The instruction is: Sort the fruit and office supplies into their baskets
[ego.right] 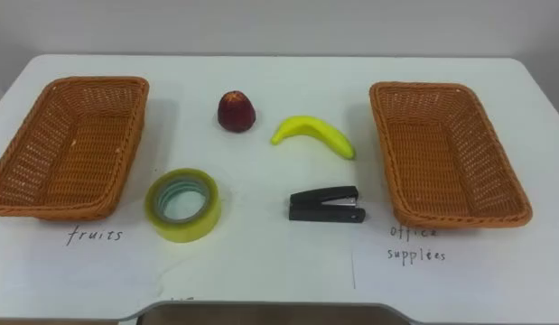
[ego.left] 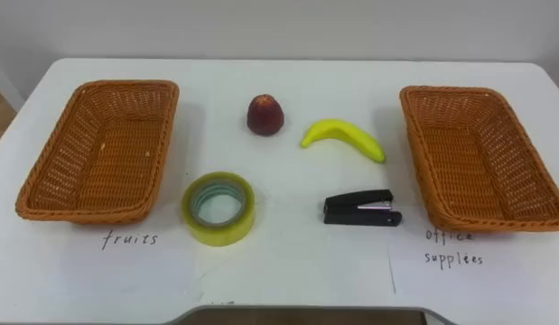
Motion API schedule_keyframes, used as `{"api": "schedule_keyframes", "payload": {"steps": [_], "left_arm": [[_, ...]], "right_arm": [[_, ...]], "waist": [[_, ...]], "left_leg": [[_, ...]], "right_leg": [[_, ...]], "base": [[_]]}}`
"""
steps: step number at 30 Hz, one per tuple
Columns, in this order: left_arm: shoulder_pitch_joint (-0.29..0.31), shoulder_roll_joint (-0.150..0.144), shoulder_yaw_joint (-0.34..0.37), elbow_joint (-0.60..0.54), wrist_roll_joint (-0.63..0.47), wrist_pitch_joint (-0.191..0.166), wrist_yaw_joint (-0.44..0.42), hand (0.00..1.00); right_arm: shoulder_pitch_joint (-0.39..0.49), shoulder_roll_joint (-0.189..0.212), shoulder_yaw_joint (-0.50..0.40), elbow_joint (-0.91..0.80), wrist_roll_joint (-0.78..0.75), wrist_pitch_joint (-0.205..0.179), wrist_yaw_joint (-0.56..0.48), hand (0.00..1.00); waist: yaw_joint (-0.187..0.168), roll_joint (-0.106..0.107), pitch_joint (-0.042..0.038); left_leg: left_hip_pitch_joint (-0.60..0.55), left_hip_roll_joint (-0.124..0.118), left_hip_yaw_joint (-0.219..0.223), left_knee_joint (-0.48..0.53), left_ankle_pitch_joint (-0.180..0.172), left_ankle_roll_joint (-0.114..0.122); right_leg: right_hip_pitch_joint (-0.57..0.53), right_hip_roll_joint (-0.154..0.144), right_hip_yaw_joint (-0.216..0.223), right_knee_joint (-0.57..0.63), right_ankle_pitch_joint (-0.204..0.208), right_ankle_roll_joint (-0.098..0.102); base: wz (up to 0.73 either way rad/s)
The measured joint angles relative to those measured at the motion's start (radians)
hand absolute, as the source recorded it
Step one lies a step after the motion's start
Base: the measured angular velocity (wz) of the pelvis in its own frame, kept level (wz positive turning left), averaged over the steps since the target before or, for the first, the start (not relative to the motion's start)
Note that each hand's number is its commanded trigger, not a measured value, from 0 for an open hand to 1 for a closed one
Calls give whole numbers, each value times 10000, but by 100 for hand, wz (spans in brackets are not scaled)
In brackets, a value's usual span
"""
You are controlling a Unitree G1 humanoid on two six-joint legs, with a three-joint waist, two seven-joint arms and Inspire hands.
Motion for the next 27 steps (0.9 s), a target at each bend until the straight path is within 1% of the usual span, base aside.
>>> {"api": "schedule_keyframes", "payload": {"steps": [8,11,15,17,19,22,24,26,27], "left_arm": [[17,4,11,-1,103,15,9,0],[18,3,6,-1,100,42,-5,0],[12,18,4,-1,93,50,-44,0],[-1,26,-10,21,78,54,-12,0],[13,26,-8,63,74,55,3,0],[39,24,-1,102,73,61,0,0],[54,17,41,97,79,62,-3,0],[78,-11,244,19,81,66,-11,0],[107,-7,306,18,95,66,-11,0]], "right_arm": [[-8,-2,-3,24,-214,25,8,0],[0,-28,-7,-41,-219,105,7,0],[2,-29,-22,-57,-244,122,-34,0],[4,-30,-24,-55,2,122,-54,0],[14,-29,-46,-43,164,122,-113,0],[114,-24,-492,3,553,121,-234,0],[179,-26,-832,1,1118,120,-298,0],[270,-26,-1586,3,2078,122,-451,0],[268,-26,-1860,0,2261,122,-470,0]], "waist": [[-3,-29,40],[0,-48,58],[-24,-68,56],[-51,-74,12],[-59,-96,13],[-76,-84,13],[-73,-89,13],[-189,-112,13],[-270,-109,12]], "left_leg": [[18,-3,-69,53,0,0],[10,1,-54,48,0,0],[-3,1,-41,47,0,0],[-3,-1,-43,42,0,0],[10,0,-46,37,0,0],[12,-2,-56,29,0,0],[20,0,-54,15,0,0],[20,-2,-57,19,1,0],[19,-2,-57,28,1,0]], "right_leg": [[82,-4,-40,-10,0,0],[56,0,-13,4,1,-2],[51,-1,-10,4,2,-3],[55,-2,-12,2,2,-3],[57,-1,13,0,2,-3],[63,-1,26,-16,2,-3],[62,3,-13,-19,2,-3],[65,0,-22,-18,2,-3],[73,-1,-29,-18,2,-3]], "base": [[0],[0],[0],[0],[0],[0],[0],[0],[0]]}}
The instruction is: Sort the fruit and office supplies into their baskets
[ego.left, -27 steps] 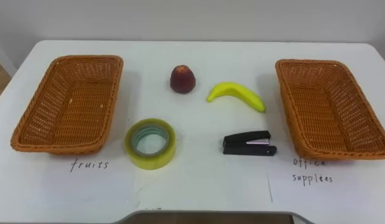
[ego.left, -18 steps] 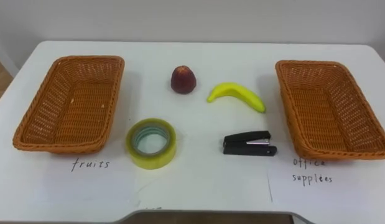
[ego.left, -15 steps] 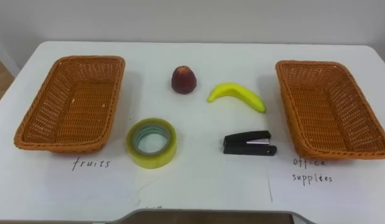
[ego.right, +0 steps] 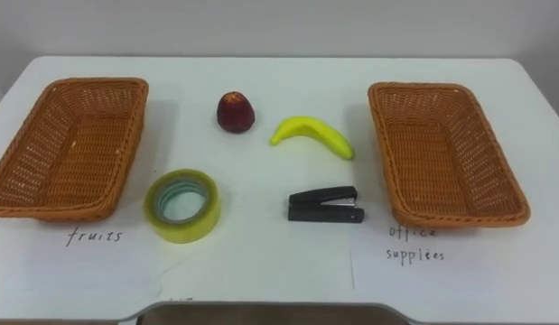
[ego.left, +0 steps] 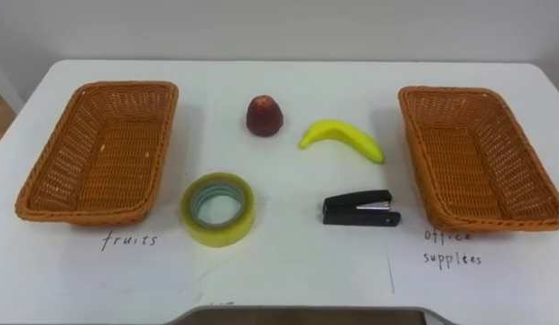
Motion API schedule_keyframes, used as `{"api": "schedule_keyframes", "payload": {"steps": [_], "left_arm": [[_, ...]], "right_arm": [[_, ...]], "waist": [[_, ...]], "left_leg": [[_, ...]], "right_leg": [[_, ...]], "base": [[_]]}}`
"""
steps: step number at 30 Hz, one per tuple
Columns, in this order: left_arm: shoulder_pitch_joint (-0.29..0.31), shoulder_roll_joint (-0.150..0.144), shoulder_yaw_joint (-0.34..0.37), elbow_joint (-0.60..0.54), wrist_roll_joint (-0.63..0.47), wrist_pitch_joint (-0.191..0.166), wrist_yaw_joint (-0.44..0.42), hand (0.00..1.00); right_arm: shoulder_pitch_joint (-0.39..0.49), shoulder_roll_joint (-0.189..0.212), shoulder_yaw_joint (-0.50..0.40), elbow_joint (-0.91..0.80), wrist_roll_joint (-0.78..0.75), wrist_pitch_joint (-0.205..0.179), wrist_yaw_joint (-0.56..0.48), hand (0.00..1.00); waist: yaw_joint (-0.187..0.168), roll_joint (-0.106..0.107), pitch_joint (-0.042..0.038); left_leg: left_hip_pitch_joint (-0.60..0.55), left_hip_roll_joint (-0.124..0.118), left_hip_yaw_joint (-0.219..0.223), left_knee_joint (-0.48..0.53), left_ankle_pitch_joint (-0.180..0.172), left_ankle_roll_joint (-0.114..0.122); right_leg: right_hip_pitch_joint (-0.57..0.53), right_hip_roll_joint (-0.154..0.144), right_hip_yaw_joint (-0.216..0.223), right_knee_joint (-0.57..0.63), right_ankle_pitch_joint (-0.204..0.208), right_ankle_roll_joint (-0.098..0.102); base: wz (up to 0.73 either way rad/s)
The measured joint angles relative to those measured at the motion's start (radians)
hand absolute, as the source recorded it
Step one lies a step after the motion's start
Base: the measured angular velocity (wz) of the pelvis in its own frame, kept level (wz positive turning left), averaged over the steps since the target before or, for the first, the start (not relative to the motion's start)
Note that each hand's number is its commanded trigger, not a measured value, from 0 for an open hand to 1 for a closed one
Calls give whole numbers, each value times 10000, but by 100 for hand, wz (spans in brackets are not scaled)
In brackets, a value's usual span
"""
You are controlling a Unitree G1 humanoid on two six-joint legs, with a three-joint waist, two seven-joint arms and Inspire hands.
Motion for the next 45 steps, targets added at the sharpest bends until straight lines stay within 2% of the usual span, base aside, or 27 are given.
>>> {"api": "schedule_keyframes", "payload": {"steps": [2,7,9,12,18,21,24,26,31,33,38,45], "left_arm": [[75,8,365,-1,20,-1,-24,0],[55,64,775,-7,258,0,-215,0],[59,64,863,-6,415,0,-221,0],[68,85,875,33,405,1,-221,0],[91,143,868,37,313,2,-206,0],[101,185,881,40,319,56,-202,0],[125,348,879,37,355,61,-202,0],[183,403,883,23,401,75,-200,0],[281,403,969,-9,406,324,-293,0],[334,438,997,-51,404,340,-292,0],[364,529,1001,-319,398,355,-284,0],[498,512,1111,-975,474,363,-261,0]], "right_arm": [[-12,-26,-1047,-22,543,-24,-36,0],[177,-107,-2156,-308,1921,-76,-302,0],[155,-137,-2600,-345,2395,-139,-486,0],[168,-169,-2870,-502,2899,-170,-751,0],[325,-191,-3088,-1034,4087,-399,-1513,0],[326,-187,-3551,-1614,4203,-393,-1983,0],[315,-206,-3875,-2062,4271,-496,-2240,0],[293,-251,-4182,-2170,4275,-502,-2400,0],[272,-269,-4966,-2588,4360,-508,-2957,0],[249,-318,-5230,-2901,4375,-630,-3334,0],[250,-819,-5272,-4189,4616,-963,-4480,0],[206,-962,-5806,-5824,4518,-1464,-5973,0]], "waist": [[-259,-9,-6],[-410,1,21],[-550,-2,5],[-645,-40,-25],[-745,-110,-16],[-879,-186,-14],[-991,-266,1],[-1074,-336,-21],[-1215,-313,-35],[-1311,-316,-31],[-1436,-245,-40],[-1403,-325,-39]], "left_leg": [[11,3,14,15,0,0],[96,17,102,-5,-1,-1],[128,16,125,-9,-1,-1],[161,16,160,-7,-1,-1],[216,17,244,-13,-1,0],[217,11,291,-10,-1,1],[161,9,299,-2,-1,2],[170,6,308,-7,-1,3],[135,14,370,-17,-1,3],[115,12,386,-30,-3,4],[143,3,413,-123,-2,6],[127,-1,439,-145,-1,5]], "right_leg": [[13,0,15,6,0,0],[21,13,134,38,1,-2],[30,13,208,61,1,-2],[41,17,273,77,1,-2],[6,11,365,169,-2,0],[-22,9,444,167,-18,7],[-160,28,544,167,-41,7],[-169,40,619,168,-40,7],[-317,51,763,218,-38,5],[-352,49,750,226,-39,6],[-359,58,774,220,-41,9],[-381,67,855,179,-46,16]], "base": [[0],[-7],[-2],[-5],[-4],[-6],[-1],[0],[-7],[-3],[-4],[0]]}}
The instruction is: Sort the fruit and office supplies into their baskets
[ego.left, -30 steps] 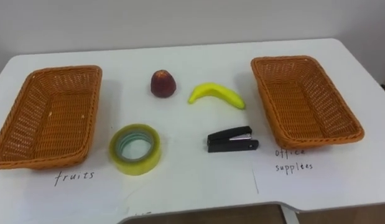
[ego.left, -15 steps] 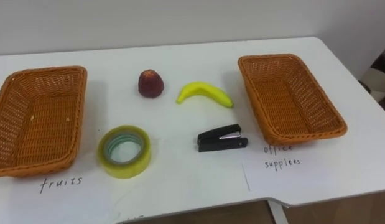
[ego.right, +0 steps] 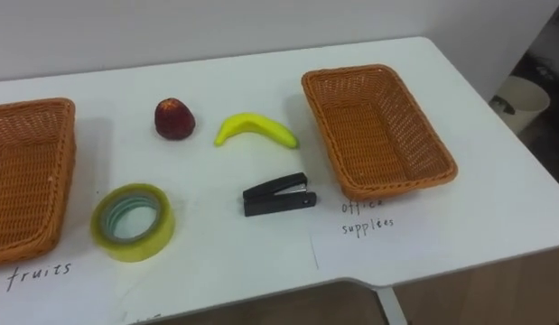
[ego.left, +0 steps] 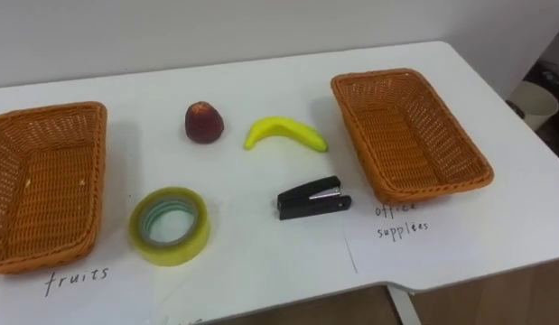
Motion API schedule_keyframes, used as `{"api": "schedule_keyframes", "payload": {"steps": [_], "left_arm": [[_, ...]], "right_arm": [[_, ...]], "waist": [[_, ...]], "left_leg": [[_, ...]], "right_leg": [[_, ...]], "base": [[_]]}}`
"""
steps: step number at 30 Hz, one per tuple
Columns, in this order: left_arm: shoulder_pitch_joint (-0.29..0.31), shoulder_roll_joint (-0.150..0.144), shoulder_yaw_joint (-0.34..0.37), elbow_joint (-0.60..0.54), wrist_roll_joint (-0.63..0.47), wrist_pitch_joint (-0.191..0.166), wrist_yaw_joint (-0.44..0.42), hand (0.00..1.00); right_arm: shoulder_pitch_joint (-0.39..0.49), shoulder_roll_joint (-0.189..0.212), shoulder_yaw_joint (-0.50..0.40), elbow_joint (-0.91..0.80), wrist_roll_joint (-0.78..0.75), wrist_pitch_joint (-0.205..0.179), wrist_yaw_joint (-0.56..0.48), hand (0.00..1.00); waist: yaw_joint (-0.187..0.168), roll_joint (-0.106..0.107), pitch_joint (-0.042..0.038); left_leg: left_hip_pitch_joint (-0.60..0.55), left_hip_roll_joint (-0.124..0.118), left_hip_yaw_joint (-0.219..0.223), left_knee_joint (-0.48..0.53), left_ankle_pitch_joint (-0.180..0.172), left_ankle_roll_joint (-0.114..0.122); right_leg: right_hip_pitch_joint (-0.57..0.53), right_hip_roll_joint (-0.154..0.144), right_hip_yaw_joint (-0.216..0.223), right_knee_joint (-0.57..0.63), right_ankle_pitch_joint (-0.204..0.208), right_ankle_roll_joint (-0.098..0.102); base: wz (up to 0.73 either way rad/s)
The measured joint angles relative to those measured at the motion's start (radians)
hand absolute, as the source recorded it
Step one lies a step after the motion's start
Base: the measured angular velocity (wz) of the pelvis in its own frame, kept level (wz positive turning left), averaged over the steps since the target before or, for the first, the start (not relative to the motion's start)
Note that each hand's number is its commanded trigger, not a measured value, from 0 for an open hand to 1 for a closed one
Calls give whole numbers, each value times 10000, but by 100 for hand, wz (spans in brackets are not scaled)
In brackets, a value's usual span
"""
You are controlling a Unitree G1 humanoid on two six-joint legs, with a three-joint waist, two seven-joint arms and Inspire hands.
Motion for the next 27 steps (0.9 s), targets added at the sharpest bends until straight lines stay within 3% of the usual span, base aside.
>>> {"api": "schedule_keyframes", "payload": {"steps": [4,10,19,27], "left_arm": [[-25,-42,106,-112,645,-18,5,0],[41,-75,305,-106,726,-18,26,0],[106,-79,-155,-462,738,-17,-30,0],[204,-74,-250,-381,612,-96,-14,0]], "right_arm": [[-106,-5,-206,-671,-663,-217,-729,0],[-88,-103,-187,-2390,-2281,-320,-1700,0],[-20,-307,273,-5263,-3214,-535,-2560,0],[-221,-360,419,-6972,-5046,-534,-3225,0]], "waist": [[-1,-32,-6],[26,-66,8],[77,-66,15],[268,-115,25]], "left_leg": [[-133,0,15,7,4,2],[-104,0,219,4,6,0],[-345,17,291,45,6,1],[-295,23,337,43,7,1]], "right_leg": [[-154,2,-2,11,0,0],[-135,-10,67,7,-1,4],[-475,12,162,58,11,3],[-452,10,210,192,9,0]], "base": [[0],[-7],[-2],[-3]]}}
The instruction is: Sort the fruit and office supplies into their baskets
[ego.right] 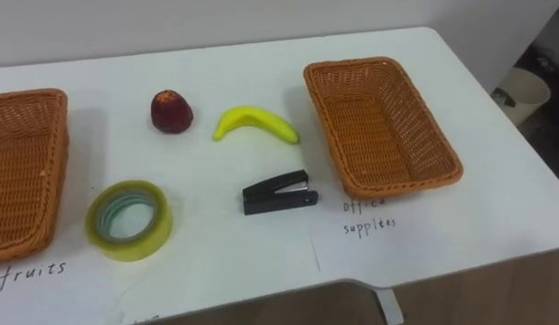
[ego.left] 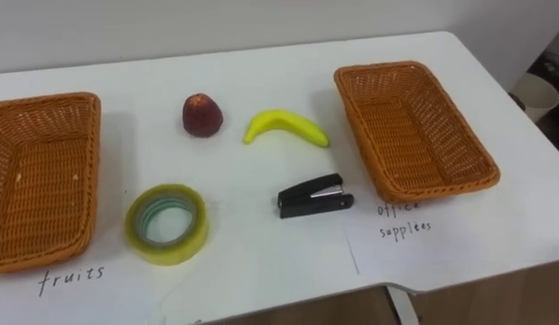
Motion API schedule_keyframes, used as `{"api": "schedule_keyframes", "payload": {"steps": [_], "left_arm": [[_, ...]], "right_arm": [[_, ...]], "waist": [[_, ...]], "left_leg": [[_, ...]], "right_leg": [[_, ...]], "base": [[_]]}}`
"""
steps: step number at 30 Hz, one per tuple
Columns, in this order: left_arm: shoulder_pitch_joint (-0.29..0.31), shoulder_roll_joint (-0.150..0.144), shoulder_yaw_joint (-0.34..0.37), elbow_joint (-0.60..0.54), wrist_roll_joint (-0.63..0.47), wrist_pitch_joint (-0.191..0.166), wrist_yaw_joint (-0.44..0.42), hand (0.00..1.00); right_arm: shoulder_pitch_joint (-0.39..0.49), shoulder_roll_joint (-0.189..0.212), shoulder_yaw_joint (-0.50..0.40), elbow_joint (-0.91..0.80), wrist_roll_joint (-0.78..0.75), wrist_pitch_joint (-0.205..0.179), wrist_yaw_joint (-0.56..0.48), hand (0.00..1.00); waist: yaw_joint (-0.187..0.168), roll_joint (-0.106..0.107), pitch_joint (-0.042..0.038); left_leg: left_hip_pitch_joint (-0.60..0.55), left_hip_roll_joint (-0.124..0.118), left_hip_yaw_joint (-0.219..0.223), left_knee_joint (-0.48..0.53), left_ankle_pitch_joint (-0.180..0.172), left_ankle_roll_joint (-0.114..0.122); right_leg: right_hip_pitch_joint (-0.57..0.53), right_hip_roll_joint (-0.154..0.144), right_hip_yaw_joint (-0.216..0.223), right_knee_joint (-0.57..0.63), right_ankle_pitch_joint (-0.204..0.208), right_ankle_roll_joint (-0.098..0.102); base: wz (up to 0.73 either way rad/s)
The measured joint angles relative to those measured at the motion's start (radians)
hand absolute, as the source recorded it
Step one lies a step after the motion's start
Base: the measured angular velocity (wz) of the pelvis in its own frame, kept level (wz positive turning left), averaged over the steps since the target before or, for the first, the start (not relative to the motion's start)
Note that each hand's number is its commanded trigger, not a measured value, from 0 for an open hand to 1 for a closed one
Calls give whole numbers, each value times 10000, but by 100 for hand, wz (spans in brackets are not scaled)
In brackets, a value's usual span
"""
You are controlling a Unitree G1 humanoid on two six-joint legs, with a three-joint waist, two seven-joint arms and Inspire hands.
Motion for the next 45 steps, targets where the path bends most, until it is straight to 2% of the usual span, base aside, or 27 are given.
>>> {"api": "schedule_keyframes", "payload": {"steps": [6,11,15,18,20,24,31,42,45], "left_arm": [[78,0,9,3,70,7,90,0],[22,-7,11,113,213,13,94,0],[14,-20,0,208,212,56,72,0],[-5,-10,4,205,212,79,72,0],[-23,55,9,201,209,81,87,0],[-12,51,-42,238,243,184,89,0],[-36,41,-106,369,429,243,62,0],[-110,42,-207,358,635,242,62,0],[-116,44,-266,350,624,242,83,0]], "right_arm": [[-156,-81,12,-812,-728,0,-72,0],[-303,-87,200,-1357,-1993,59,-168,0],[-368,-183,432,-2159,-2033,134,-33,0],[-484,-386,719,-2234,-2036,214,501,0],[-514,-496,963,-2342,-2044,350,724,0],[-1005,-551,1326,-2550,-2205,612,1055,0],[-2195,-813,1774,-2541,-2482,1172,2298,0],[-2957,-870,2588,-2500,-3271,1232,3781,0],[-3033,-911,2599,-2501,-3271,1388,4027,0]], "waist": [[2,-39,10],[5,-51,0],[58,-152,-6],[112,-268,-23],[294,-357,-19],[341,-331,-16],[528,-268,2],[718,-241,30],[795,-246,29]], "left_leg": [[-20,15,-105,-22,-2,0],[-96,25,-150,-24,3,0],[-76,16,-150,-4,4,0],[-77,19,-154,3,4,0],[-81,28,-166,3,4,0],[-96,14,-183,2,3,0],[-20,7,-327,49,5,1],[-147,1,-502,249,6,2],[-169,1,-546,275,6,2]], "right_leg": [[-21,15,-57,2,8,-8],[-8,7,-188,30,5,-12],[-2,-2,-192,-14,4,-13],[1,-3,-194,-18,5,-13],[-5,3,-204,-16,11,-19],[-11,-14,-255,0,12,-17],[166,-34,-408,-23,15,-21],[192,-72,-605,-4,27,-39],[185,-76,-621,-1,29,-41]], "base": [[3],[5],[0],[0],[0],[2],[5],[3],[1]]}}
